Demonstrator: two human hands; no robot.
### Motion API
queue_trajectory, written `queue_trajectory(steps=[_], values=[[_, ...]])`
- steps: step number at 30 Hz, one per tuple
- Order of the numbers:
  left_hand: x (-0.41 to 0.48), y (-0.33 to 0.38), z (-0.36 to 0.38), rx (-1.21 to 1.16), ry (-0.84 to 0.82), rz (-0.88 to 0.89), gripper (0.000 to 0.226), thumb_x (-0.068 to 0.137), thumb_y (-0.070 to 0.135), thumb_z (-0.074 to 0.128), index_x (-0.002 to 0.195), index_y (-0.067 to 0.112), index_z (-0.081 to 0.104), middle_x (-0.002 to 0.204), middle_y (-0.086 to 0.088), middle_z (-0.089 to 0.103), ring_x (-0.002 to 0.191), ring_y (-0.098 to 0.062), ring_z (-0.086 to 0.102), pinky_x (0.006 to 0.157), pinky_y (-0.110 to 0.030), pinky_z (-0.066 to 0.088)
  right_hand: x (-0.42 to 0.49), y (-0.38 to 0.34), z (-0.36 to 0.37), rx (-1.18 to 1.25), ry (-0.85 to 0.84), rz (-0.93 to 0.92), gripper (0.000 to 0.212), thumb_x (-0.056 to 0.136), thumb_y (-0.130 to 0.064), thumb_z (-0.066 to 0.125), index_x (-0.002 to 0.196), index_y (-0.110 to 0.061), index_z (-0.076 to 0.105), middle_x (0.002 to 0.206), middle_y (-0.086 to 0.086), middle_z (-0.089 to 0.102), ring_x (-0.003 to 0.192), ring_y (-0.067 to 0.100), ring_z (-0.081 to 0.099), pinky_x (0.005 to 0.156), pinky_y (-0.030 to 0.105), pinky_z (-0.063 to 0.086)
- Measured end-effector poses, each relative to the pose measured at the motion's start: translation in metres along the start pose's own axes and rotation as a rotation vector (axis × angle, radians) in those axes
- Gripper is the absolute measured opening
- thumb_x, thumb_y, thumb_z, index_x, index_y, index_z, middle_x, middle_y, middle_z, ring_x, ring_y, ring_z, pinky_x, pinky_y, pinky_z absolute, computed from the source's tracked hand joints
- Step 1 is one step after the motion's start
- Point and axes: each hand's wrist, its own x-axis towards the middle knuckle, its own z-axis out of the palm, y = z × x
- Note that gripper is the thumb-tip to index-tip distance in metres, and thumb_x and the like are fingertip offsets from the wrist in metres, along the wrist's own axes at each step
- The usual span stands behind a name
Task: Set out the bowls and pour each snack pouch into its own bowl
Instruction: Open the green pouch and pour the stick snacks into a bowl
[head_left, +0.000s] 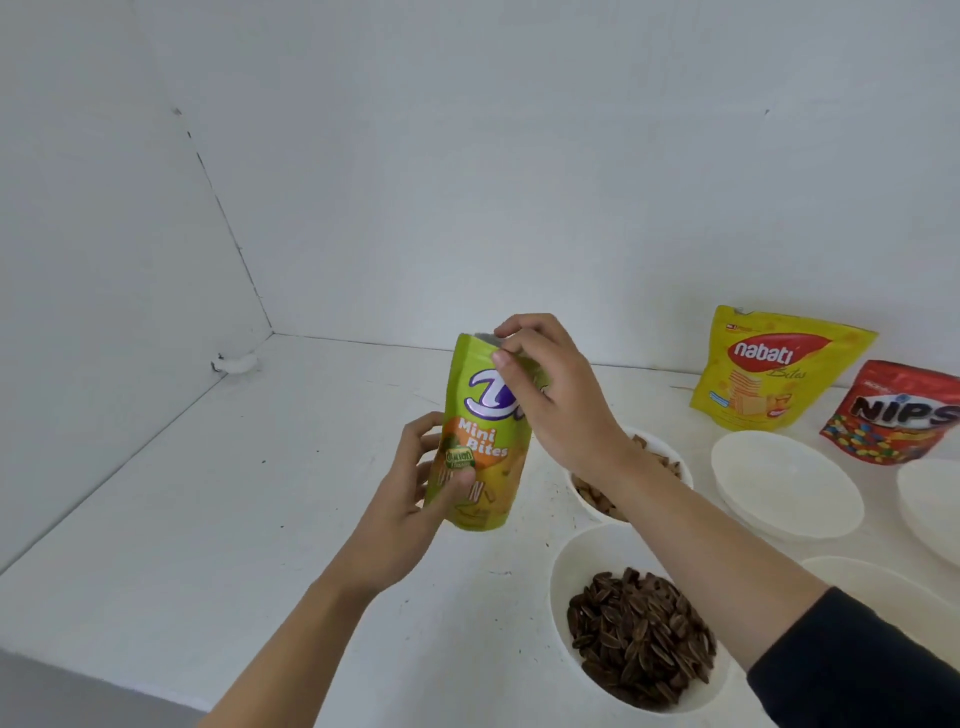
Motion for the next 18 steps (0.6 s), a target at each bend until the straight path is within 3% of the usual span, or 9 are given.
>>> queue_trajectory(steps=[3,6,8,11,16,18], values=[[0.014,0.005,0.012,0.007,-0.041,-0.034,0.058,0.090,0.038,0.069,0.136,0.051,0.035,0.134,0.010,0.058,0.115,-0.009,0.067,0.091,-0.030,0.059,0.009,0.002,-0.023,0.039,0.105,0.079,0.018,0.103,-0.019,0.053,0.095,-0.007,0.064,0.113,-0.001,0.058,0.109,0.013,0.058,0.092,0.029,0.051],[0.027,0.009,0.029,-0.105,-0.039,-0.091,0.056,0.092,0.036,0.069,0.139,0.046,0.042,0.134,0.008,0.064,0.117,-0.017,0.068,0.101,-0.042,0.056,0.009,0.006,-0.051,0.056,0.210,0.154,0.013,0.103,-0.015,0.055,0.095,-0.010,0.064,0.112,0.005,0.062,0.102,0.008,0.058,0.083,0.009,0.043],[0.037,0.012,0.043,-0.206,-0.019,-0.097,0.050,0.093,0.033,0.070,0.137,0.039,0.048,0.132,0.003,0.067,0.116,-0.024,0.069,0.102,-0.049,0.055,0.006,0.014,-0.069,0.062,0.278,0.217,0.013,0.103,-0.017,0.056,0.098,-0.010,0.065,0.111,0.006,0.064,0.103,0.011,0.060,0.086,0.012,0.043],[0.051,0.018,0.072,-0.302,0.030,-0.074,0.041,0.092,0.035,0.068,0.130,0.034,0.053,0.130,-0.003,0.067,0.117,-0.030,0.068,0.099,-0.053,0.055,0.000,0.027,-0.103,0.080,0.337,0.289,0.015,0.103,-0.020,0.057,0.102,-0.009,0.067,0.110,0.005,0.066,0.107,0.015,0.061,0.091,0.027,0.048],[0.076,0.037,0.133,-0.529,0.147,-0.103,0.024,0.102,0.026,0.055,0.126,0.027,0.052,0.126,-0.008,0.070,0.109,-0.030,0.071,0.084,-0.050,0.061,-0.013,0.039,-0.170,0.031,0.290,0.288,0.006,0.101,-0.023,0.060,0.099,-0.021,0.065,0.107,-0.007,0.066,0.107,-0.002,0.056,0.088,0.013,0.040],[0.084,0.048,0.159,-0.569,0.185,-0.102,0.019,0.106,0.028,0.049,0.125,0.029,0.050,0.125,-0.005,0.072,0.107,-0.028,0.072,0.085,-0.055,0.058,-0.018,0.047,-0.194,0.059,0.270,0.323,0.005,0.100,-0.027,0.063,0.095,-0.028,0.065,0.103,-0.014,0.067,0.111,0.007,0.058,0.092,0.020,0.042]])
